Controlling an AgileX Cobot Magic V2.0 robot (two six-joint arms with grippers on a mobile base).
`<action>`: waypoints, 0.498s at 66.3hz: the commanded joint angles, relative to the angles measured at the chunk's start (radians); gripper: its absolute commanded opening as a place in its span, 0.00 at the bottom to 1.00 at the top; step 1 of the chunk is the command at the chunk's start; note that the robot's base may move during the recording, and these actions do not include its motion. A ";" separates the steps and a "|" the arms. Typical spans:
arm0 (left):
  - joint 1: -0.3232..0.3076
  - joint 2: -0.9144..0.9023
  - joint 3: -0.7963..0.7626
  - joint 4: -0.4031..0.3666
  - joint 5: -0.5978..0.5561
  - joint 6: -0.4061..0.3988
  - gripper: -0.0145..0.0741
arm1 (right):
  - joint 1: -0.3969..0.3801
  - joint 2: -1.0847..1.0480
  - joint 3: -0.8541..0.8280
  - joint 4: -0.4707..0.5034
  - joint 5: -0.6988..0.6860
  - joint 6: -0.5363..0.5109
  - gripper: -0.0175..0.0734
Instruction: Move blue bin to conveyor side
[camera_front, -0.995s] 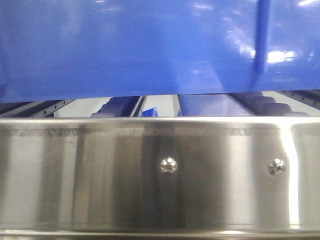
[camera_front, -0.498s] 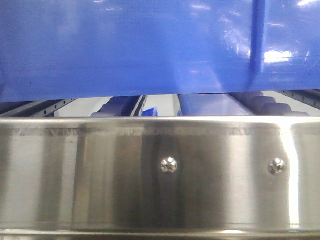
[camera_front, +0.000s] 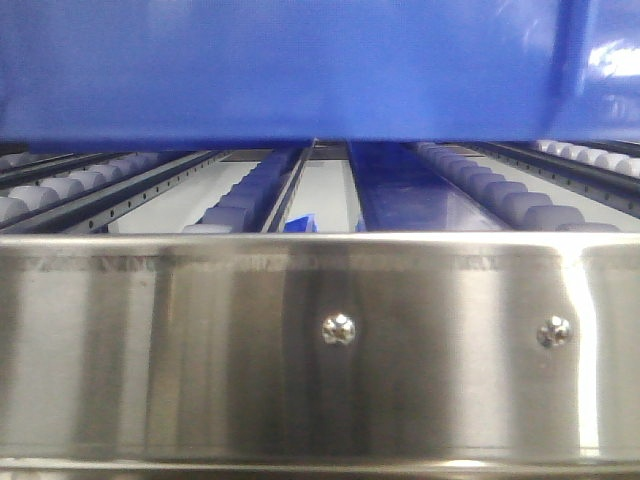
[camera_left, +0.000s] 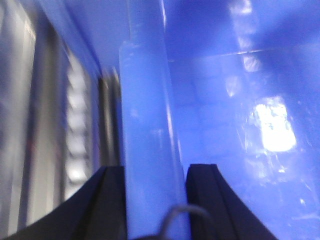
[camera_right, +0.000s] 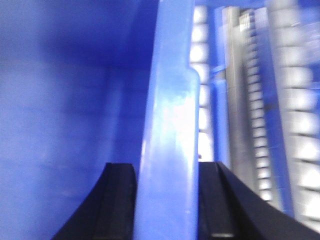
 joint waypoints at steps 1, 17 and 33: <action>-0.042 -0.029 -0.068 -0.023 -0.063 -0.017 0.14 | 0.006 -0.056 -0.014 0.021 -0.085 -0.009 0.10; -0.047 -0.056 -0.080 -0.035 -0.063 -0.017 0.14 | 0.006 -0.147 -0.014 0.010 -0.091 -0.009 0.10; -0.047 -0.110 -0.080 -0.035 -0.063 -0.017 0.14 | 0.006 -0.170 -0.014 0.010 -0.099 -0.009 0.10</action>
